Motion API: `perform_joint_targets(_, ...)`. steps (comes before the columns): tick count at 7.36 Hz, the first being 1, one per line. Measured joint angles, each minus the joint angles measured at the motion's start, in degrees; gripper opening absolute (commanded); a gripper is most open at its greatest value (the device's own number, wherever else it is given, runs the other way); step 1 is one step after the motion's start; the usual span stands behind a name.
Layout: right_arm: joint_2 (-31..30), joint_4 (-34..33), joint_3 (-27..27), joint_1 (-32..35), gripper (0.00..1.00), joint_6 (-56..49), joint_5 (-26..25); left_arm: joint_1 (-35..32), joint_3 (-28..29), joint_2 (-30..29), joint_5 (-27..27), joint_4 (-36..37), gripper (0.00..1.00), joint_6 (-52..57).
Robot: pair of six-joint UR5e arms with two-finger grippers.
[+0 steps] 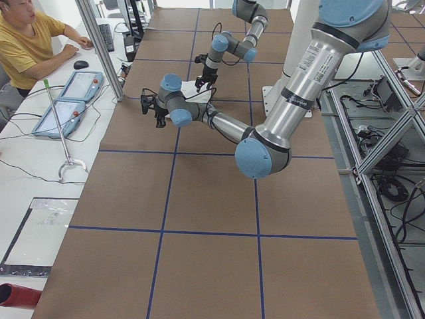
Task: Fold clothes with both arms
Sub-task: 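Press the right gripper down on the folded shirt's top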
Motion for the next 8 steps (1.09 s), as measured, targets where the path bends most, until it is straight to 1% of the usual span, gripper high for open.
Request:
perform_joint_targets(1,0.0,-0.1,-0.9,0.3,0.82,-0.4,-0.8,0.0,0.0,0.0,0.0,0.0,0.61,0.0)
perform_joint_targets(3,0.1,-0.2,-2.3,0.4,0.62,-0.9,-2.4,0.1,0.0,0.0,0.0,0.0,0.61,-0.1)
perform_joint_targets(4,0.1,-0.3,-2.5,0.5,0.39,-1.0,-2.6,0.1,0.0,0.0,0.0,0.0,0.61,-0.1)
perform_joint_targets(5,0.2,-0.6,-2.6,0.5,0.0,-1.0,-2.8,0.1,0.0,0.0,0.0,0.0,0.61,-0.1)
perform_joint_targets(8,0.4,-1.8,-2.6,0.7,0.0,-2.1,-2.9,0.2,0.2,0.0,0.0,0.0,0.61,-0.1)
